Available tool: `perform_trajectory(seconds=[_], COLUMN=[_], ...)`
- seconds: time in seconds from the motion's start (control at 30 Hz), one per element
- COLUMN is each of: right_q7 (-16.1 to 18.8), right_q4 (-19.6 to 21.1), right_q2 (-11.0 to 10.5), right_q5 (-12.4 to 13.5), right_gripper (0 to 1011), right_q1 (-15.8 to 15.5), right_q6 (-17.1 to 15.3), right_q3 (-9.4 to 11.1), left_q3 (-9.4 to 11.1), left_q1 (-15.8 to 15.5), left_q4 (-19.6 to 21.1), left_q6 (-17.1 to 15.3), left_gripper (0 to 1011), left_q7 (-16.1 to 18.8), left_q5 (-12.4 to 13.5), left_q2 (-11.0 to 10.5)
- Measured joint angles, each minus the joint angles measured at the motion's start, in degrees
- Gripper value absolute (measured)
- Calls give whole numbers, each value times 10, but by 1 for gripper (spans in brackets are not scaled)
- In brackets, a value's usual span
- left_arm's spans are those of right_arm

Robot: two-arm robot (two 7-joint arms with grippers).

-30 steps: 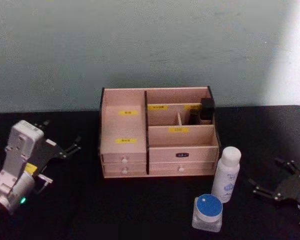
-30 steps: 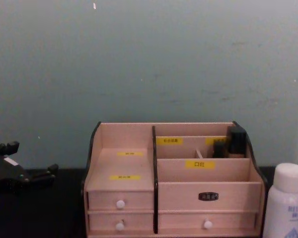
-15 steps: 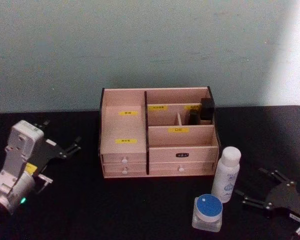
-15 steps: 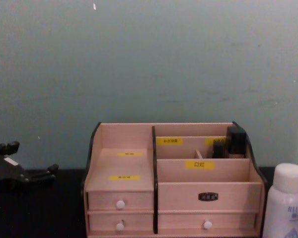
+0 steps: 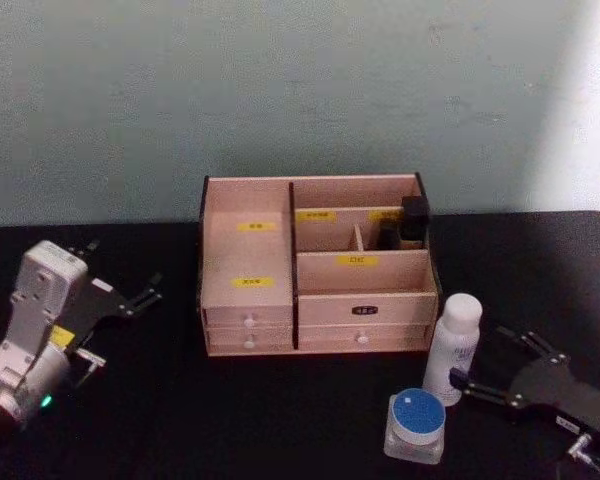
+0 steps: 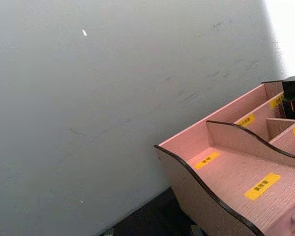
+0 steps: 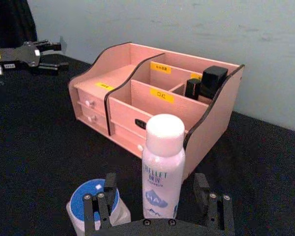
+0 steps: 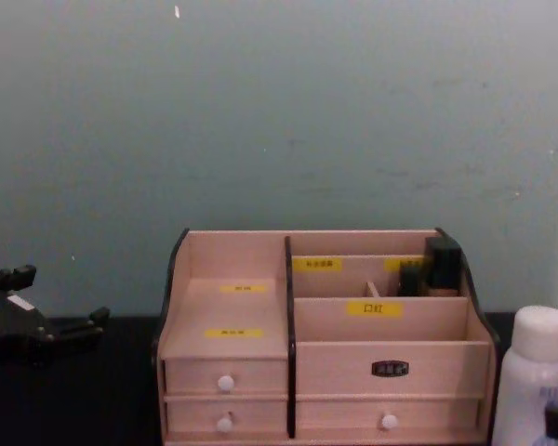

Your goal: Pick up the facial cleanser and watermelon frost from the table and place them into the tiered storage box.

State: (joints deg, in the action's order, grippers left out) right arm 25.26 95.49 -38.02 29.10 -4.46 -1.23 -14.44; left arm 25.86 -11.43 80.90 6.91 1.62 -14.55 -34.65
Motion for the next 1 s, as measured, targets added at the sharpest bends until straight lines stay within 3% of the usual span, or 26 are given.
perform_trajectory(seconds=[0.5,1.0], right_q7=[2,7], right_q4=[-33,-59], right_q2=[41,65], right_q5=[-43,-53], right_gripper=[1003,1002], right_q1=[31,54], right_q6=[24,13], right_q3=[-9,-13], left_q3=[0,0], left_q1=[0,0], left_q4=[0,0], left_q6=[0,0], left_gripper=[1001,1001], left_q7=[0,0], left_q5=[0,0], left_q2=[0,0])
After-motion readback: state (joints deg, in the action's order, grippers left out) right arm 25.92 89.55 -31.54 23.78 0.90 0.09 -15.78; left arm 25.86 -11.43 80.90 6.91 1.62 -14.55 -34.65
